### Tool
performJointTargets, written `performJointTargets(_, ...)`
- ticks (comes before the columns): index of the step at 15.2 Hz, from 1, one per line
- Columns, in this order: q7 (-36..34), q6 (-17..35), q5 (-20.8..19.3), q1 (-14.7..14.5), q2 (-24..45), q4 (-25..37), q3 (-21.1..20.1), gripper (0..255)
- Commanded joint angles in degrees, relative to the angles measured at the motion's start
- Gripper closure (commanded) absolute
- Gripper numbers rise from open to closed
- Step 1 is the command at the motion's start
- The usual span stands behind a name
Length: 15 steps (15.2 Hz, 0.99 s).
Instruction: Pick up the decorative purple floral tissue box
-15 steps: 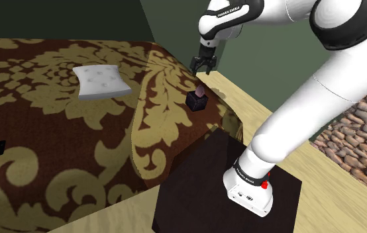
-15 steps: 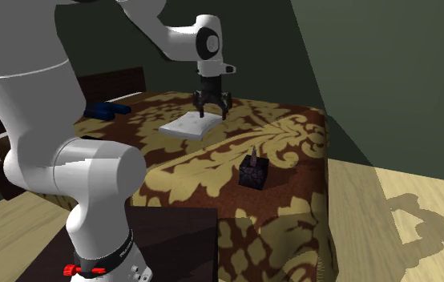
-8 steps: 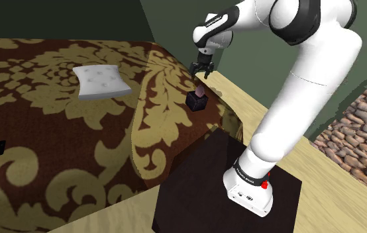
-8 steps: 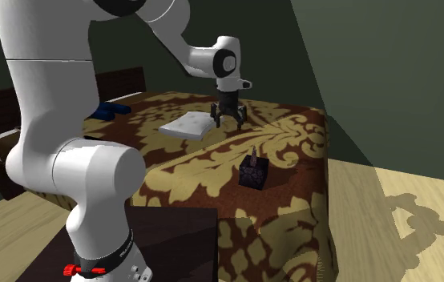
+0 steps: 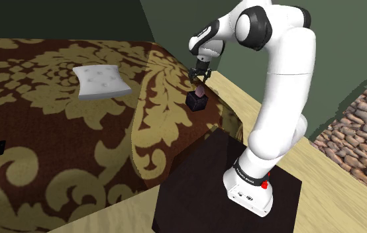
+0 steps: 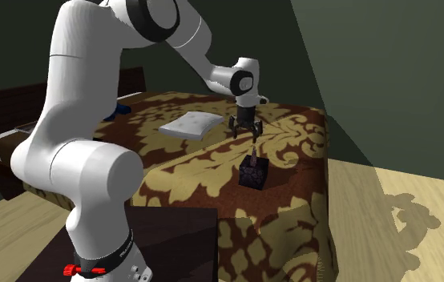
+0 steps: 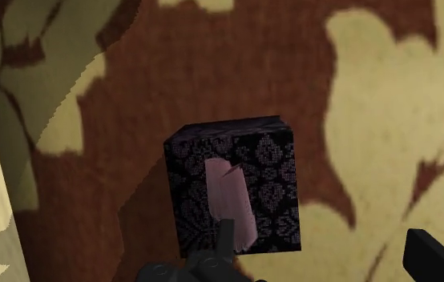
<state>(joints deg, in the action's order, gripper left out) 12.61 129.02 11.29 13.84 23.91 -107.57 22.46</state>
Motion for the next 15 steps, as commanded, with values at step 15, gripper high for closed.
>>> performJointTargets(15,2.3,2.9,6.6,6.7,17.0,12.8,-2.7,0)
